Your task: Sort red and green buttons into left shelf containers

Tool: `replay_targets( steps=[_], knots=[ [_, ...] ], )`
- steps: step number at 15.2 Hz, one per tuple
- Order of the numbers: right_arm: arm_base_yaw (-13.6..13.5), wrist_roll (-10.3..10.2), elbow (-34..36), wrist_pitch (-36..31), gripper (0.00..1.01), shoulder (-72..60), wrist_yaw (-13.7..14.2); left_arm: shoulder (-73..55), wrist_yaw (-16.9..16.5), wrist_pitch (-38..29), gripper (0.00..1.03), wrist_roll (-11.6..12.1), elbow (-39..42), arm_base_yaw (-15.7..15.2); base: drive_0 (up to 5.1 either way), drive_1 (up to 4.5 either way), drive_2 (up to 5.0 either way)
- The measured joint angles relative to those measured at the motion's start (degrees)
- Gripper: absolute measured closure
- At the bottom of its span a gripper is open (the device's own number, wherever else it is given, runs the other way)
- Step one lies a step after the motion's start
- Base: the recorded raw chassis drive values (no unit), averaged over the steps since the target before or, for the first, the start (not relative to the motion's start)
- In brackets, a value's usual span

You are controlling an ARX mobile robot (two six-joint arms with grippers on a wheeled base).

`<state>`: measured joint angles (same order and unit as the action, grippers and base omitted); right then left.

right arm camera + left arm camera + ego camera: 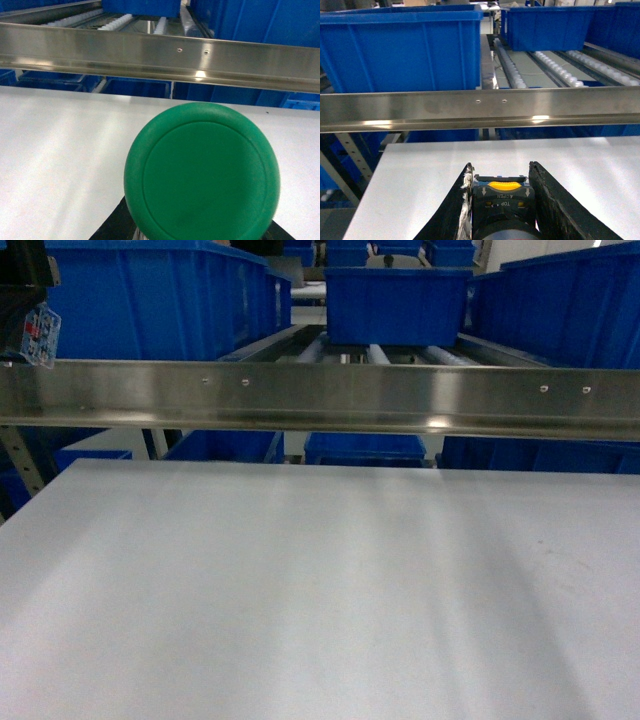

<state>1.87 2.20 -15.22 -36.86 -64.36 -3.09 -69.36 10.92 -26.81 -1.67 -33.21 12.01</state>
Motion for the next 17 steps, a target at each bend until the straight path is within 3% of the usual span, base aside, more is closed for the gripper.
replay_targets(
  steps=[17],
  knots=[
    [0.0, 0.0, 0.0, -0.1, 0.75, 0.0, -0.1, 0.0, 0.0, -0.1, 0.75, 0.0, 0.0, -0.1, -4.6, 2.38, 2.4]
  ],
)
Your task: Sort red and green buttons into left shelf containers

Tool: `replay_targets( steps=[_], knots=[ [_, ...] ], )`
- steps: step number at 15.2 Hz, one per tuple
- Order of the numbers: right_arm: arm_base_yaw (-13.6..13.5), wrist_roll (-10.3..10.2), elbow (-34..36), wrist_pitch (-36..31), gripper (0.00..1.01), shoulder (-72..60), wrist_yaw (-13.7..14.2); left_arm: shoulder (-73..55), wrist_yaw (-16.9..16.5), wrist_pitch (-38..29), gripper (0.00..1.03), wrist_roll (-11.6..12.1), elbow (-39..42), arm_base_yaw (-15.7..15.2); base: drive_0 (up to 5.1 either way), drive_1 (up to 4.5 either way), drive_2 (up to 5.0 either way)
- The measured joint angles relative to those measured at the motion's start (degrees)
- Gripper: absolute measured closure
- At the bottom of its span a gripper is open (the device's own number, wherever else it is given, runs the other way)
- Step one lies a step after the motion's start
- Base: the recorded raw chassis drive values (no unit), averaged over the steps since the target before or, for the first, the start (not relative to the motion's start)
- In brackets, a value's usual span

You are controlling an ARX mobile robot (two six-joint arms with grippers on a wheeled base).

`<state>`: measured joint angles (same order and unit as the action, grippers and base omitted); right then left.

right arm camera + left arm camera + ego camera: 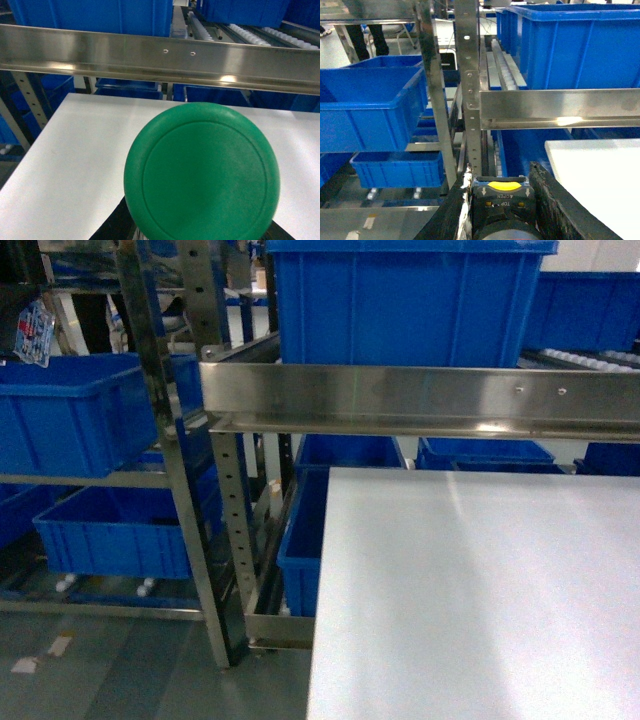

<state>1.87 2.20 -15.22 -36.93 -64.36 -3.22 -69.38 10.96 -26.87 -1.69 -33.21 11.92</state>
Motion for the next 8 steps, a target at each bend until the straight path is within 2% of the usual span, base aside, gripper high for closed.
replay_targets(
  steps=[8],
  knots=[
    [0.0, 0.0, 0.0, 0.0, 0.75, 0.0, 0.0, 0.0, 0.0, 0.1, 0.75, 0.0, 0.0, 0.0, -4.9, 2.53, 2.5]
  ],
)
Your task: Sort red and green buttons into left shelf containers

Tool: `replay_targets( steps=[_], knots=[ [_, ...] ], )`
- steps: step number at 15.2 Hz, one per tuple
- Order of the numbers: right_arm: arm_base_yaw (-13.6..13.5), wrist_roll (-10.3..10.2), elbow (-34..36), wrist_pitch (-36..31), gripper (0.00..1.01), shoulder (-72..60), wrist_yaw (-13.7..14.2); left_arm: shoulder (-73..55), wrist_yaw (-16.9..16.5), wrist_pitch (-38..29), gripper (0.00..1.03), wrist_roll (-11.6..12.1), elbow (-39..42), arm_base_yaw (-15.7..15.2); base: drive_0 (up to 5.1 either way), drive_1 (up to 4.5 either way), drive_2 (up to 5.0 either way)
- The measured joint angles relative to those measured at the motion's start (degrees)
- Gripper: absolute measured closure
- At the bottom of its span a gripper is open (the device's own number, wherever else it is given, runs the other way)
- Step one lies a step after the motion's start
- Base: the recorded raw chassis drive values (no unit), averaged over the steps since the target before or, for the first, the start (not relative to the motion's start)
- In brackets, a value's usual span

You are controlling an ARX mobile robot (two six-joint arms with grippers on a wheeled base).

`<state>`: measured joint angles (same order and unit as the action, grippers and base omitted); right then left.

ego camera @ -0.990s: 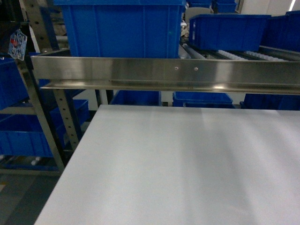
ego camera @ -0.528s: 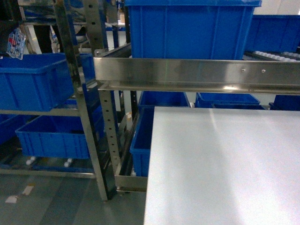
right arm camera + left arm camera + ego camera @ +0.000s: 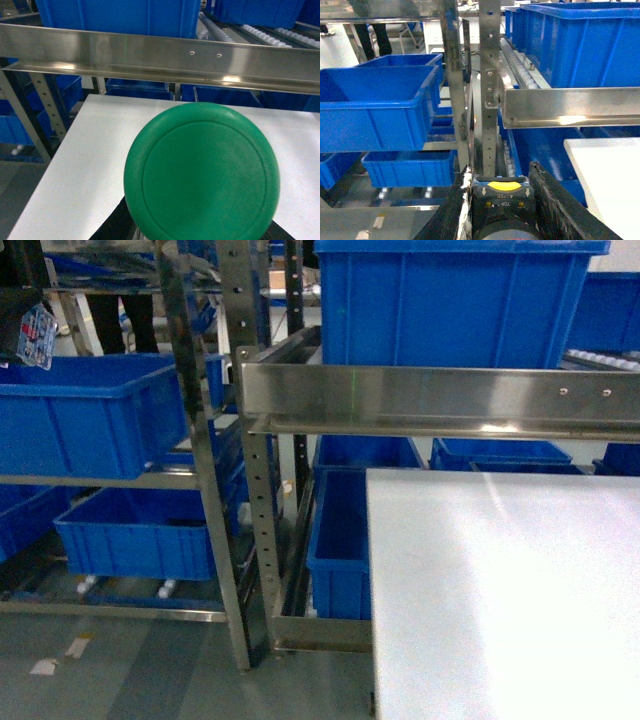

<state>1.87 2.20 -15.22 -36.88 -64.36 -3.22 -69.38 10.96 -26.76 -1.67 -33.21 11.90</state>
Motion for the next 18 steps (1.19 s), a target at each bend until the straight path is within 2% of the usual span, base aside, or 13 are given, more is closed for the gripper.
replay_targets(
  steps=[18],
  knots=[
    [0.0, 0.0, 0.0, -0.1, 0.75, 0.0, 0.0, 0.0, 0.0, -0.1, 0.75, 0.0, 0.0, 0.0, -5.1, 2.37, 2.4]
  ],
)
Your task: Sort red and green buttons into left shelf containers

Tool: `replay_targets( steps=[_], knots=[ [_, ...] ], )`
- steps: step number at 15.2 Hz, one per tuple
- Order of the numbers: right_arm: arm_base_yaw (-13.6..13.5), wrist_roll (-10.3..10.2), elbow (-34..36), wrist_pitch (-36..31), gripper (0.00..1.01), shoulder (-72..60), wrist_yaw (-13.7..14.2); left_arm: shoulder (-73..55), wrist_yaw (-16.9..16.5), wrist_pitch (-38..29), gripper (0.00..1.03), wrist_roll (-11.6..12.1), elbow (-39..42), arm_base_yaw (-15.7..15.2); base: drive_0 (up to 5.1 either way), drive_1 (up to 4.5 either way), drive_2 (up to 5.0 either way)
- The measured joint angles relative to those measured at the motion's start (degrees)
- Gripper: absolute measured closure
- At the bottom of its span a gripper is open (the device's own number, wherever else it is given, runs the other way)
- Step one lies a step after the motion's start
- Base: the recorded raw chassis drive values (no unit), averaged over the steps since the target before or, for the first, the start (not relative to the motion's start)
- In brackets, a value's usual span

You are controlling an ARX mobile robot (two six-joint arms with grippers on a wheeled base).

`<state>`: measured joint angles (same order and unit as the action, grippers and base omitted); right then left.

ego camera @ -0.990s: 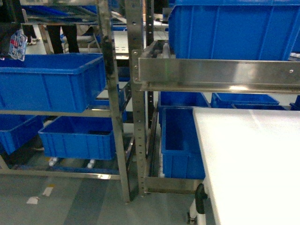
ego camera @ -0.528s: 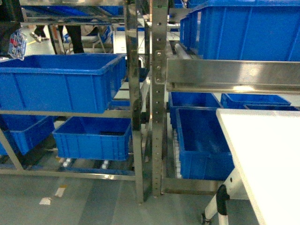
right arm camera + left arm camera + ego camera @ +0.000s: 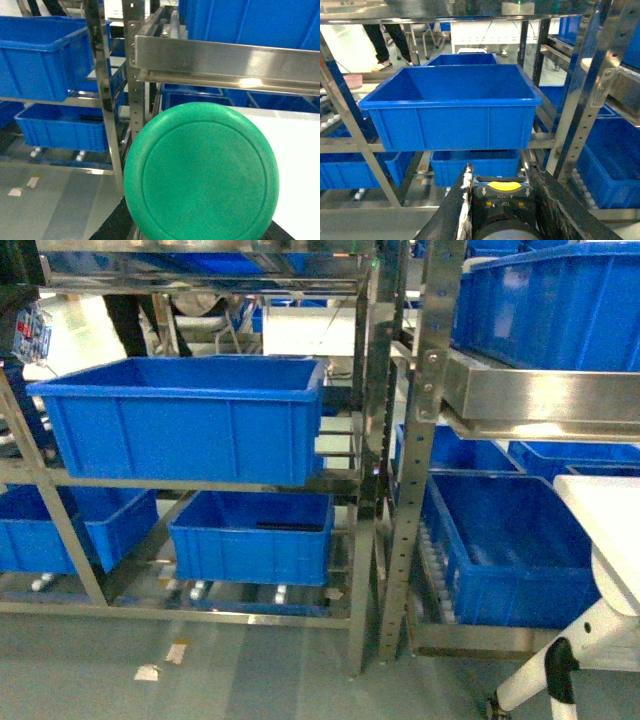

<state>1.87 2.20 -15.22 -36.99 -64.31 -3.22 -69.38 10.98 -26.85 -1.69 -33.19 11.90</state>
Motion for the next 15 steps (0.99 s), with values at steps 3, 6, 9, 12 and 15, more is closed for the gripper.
replay_targets(
  steps=[3, 6, 9, 12, 15],
  knots=[
    [0.0, 0.0, 0.0, 0.2, 0.75, -0.1, 0.0, 0.0, 0.0, 0.0, 0.75, 0.0, 0.0, 0.0, -5.1, 2.34, 2.3],
    [0.0, 0.0, 0.0, 0.1, 0.75, -0.1, 0.0, 0.0, 0.1, 0.0, 0.75, 0.0, 0.0, 0.0, -5.1, 2.34, 2.3],
    [0.0, 0.0, 0.0, 0.1, 0.75, -0.1, 0.0, 0.0, 0.0, 0.0, 0.75, 0.0, 0.0, 0.0, -5.0, 2.37, 2.4],
    [0.0, 0.0, 0.0, 0.1, 0.75, 0.0, 0.0, 0.0, 0.0, 0.0, 0.75, 0.0, 0.0, 0.0, -5.0, 2.37, 2.4],
    [-0.1, 0.0, 0.0, 0.3, 0.75, 0.0, -0.1, 0.0, 0.4, 0.3, 0.75, 0.0, 0.0, -0.3, -5.0, 2.37, 2.4]
  ],
)
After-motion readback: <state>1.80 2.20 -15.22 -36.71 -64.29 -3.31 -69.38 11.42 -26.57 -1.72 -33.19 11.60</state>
